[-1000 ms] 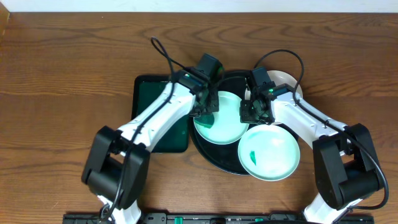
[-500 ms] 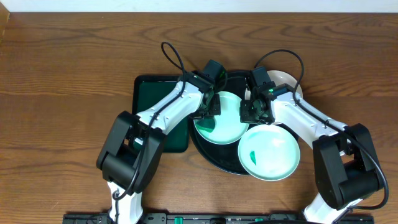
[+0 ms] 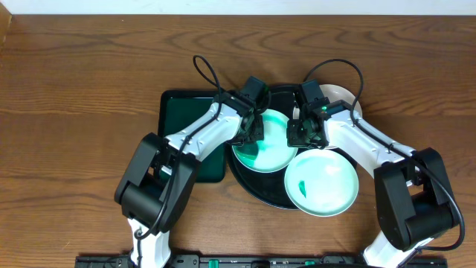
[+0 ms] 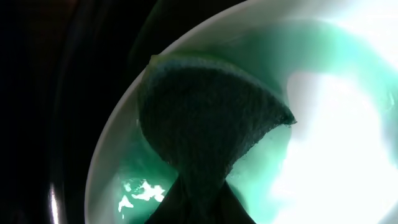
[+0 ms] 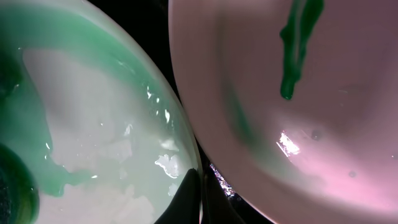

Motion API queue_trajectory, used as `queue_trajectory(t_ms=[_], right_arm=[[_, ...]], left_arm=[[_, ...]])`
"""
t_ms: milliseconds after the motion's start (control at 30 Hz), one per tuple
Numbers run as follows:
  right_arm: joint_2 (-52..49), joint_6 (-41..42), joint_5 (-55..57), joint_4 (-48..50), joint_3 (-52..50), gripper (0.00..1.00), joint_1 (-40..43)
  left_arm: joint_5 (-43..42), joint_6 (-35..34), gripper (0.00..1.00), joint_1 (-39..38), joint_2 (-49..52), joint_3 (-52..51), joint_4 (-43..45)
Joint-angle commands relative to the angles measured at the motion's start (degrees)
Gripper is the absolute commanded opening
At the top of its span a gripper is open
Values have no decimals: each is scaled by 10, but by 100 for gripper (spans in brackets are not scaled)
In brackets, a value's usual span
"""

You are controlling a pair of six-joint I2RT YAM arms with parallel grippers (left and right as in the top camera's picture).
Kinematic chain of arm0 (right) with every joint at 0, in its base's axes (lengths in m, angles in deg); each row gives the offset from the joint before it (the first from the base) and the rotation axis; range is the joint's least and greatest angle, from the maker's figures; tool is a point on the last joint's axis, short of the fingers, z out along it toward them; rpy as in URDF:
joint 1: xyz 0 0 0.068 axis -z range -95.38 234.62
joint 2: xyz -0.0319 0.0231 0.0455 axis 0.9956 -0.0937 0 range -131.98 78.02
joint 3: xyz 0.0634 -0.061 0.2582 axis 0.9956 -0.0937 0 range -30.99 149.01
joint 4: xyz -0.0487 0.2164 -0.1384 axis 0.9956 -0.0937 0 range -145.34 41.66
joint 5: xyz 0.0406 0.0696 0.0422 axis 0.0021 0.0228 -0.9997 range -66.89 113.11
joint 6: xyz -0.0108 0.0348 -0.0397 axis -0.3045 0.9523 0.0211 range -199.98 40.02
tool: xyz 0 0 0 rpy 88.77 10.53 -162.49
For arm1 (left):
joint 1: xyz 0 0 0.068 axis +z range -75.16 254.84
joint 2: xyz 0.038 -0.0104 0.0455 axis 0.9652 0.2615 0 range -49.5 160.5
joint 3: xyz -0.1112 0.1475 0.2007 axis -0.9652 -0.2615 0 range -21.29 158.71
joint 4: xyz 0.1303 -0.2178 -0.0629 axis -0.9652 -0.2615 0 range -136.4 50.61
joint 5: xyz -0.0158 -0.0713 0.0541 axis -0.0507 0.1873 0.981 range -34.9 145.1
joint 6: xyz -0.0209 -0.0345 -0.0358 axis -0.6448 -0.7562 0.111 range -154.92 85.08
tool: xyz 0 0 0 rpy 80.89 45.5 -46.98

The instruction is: Clean dirty plates on tray and stack at the side

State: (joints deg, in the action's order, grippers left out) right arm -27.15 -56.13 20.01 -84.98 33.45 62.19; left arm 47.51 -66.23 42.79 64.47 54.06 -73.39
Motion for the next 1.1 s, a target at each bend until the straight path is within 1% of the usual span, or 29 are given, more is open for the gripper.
queue_trajectory(t_ms=[0,333,500,800,1067], right_arm=[[6,-17,24,-2,1,1,-2],[6,-19,4,6,-5,1,-5],[6,-24,0,5,-5,1,-5],[6,-30,-4,6,-5,1,-5],[6,-30,-4,7,-5,1,-6]], left_arm=[[12,-1,7,2,31,-37,13],[12,0,7,2,31,-39,16],[14,21,7,2,31,-40,16],[11,18,8,-8,31,-40,16],[-27,19,7,-28,30,-40,19]])
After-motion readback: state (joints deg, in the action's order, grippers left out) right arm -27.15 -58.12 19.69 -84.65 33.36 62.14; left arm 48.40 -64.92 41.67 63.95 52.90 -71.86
